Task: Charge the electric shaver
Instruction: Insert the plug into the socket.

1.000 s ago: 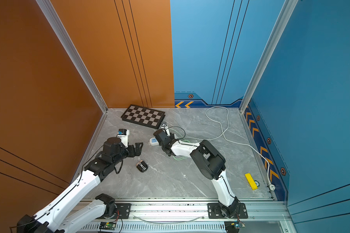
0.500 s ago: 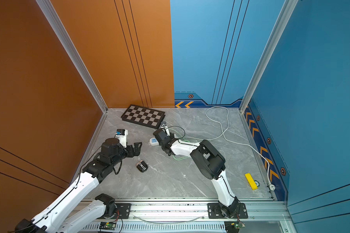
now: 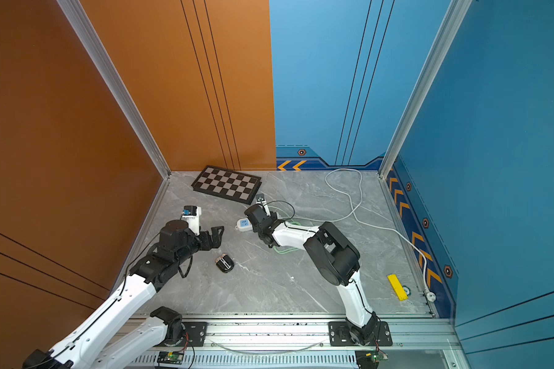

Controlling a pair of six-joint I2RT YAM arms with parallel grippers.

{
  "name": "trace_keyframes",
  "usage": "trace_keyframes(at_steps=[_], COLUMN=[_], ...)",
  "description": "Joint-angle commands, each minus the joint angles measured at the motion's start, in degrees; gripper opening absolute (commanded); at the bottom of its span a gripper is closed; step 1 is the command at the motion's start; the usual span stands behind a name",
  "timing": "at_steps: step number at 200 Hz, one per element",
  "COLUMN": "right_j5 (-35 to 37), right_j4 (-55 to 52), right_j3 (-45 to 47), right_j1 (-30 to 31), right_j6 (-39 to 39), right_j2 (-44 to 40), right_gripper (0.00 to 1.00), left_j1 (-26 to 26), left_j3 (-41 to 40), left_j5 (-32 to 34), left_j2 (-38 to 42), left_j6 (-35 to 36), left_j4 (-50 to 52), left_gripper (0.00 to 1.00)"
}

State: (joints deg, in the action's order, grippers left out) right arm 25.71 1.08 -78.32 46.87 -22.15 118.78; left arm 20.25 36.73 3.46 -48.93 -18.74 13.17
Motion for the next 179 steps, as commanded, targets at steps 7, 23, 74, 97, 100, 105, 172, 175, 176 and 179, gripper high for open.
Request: trace_keyframes(at_steps=[7,23,74,97,100,105,172,175,176,179], right_j5=[-4.2,-5.1,-12.0,-17.3,-18.0,-19.3,-27.4,-27.3,-27.3,-27.3], right_j4=[-14.4,-13.8,-12.9,-12.1,-12.0,-11.4,-4.8,-4.8,-4.8,-4.8], right_j3=[5.6,7.2,12.7,16.7,17.1,18.0,17.9,17.6,17.6,17.3], right_j1=[0.0,-0.1,-1.5,-2.5,-2.6,-2.8,-5.0,-5.0,-5.0,-4.9], right_j6=[1.9,2.7,5.5,5.9,6.0,6.3,9.4,9.6,9.7,9.9], right_j2=[0.4,-4.0,-15.2,-19.7,-20.0,-20.3,-14.7,-14.4,-14.3,-14.0], right_gripper=[0.46,0.50,0.49,0.43,0.42,0.41,0.21,0.21,0.21,0.21], left_j1=[-0.6,-0.7,-2.5,-4.0,-4.4,-5.0,-9.9,-9.9,-9.9,-9.8], left_j3=[0.1,0.8,3.9,5.7,5.9,6.0,6.7,6.7,6.7,6.8], left_j5=[1.7,1.7,-1.4,-2.6,-2.8,-3.5,-12.9,-12.9,-12.9,-13.0], left_j2=[1.4,1.4,-1.4,-3.2,-3.6,-4.0,-15.4,-15.9,-16.0,-16.3], left_j6=[-0.7,-0.4,0.2,0.6,0.5,0.2,-3.7,-3.9,-3.9,-3.9], left_j4=[2.4,3.3,8.6,12.4,12.7,13.1,14.4,14.4,14.4,14.4], left_gripper=[0.98,0.98,0.98,0.98,0.98,0.98,0.91,0.91,0.91,0.90])
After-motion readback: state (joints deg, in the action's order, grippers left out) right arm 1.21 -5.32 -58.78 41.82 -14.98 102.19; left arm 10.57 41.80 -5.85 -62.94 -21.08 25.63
